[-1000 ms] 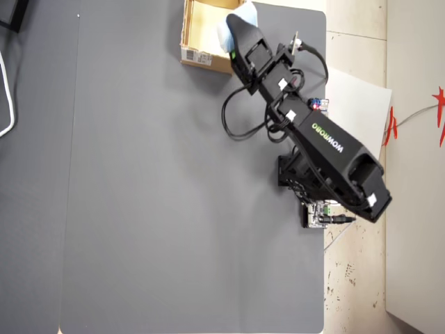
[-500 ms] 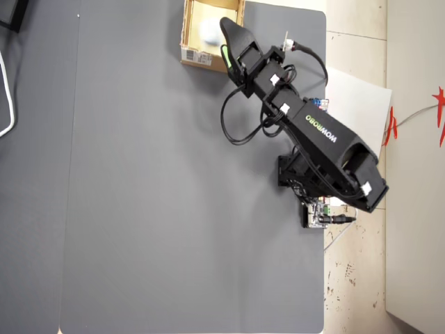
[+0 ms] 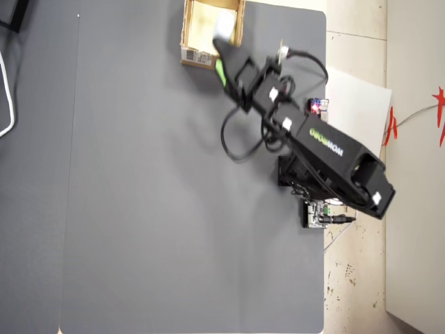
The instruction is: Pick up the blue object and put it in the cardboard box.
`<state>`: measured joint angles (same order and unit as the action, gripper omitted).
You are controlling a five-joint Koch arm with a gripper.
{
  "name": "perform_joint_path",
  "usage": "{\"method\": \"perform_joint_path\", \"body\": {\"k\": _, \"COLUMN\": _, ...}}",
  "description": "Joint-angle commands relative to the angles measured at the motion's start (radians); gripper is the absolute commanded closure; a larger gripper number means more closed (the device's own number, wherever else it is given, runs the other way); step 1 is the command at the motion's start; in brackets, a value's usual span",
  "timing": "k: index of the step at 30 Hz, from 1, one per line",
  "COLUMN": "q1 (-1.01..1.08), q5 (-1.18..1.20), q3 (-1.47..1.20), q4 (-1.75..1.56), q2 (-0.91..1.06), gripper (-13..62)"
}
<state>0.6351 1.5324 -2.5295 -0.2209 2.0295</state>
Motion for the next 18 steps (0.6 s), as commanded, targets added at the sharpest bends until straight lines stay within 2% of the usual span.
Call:
{"method": "perform_joint_path", "body": {"k": 1, "q1": -0.051, "q5": 0.043, "q3": 0.017, "q4": -0.031, "q2": 0.061, "gripper": 18.5}}
{"method": "perform_joint_path", "body": {"k": 18, "q1": -0.399, "q5": 0.08, "q3": -0.387, "q4": -0.075, "q2": 0.314, "gripper": 16.2}}
